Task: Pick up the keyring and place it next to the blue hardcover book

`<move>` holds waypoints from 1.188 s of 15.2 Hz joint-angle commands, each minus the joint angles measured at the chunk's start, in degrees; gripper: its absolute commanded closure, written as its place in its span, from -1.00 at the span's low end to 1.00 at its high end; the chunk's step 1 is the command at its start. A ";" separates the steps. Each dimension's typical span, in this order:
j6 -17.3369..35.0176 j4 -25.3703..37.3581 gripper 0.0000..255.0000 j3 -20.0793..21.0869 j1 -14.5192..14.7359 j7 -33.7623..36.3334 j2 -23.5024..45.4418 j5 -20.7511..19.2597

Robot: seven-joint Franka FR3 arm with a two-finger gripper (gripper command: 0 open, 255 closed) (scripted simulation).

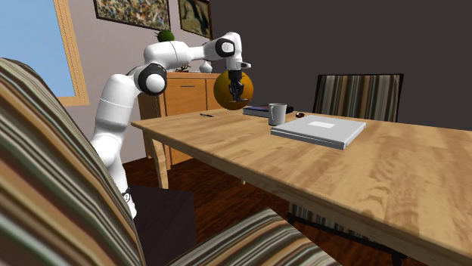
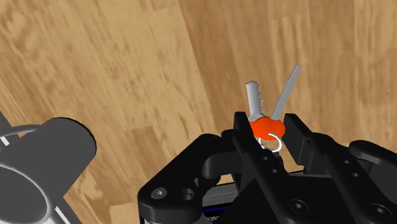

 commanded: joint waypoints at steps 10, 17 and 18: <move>11.07 -15.57 1.00 -0.05 -1.79 0.08 -4.62 1.37; 15.71 -21.29 1.00 -0.12 -2.24 0.12 -5.72 1.66; 15.71 -21.28 1.00 -0.12 -2.24 0.12 -5.72 1.66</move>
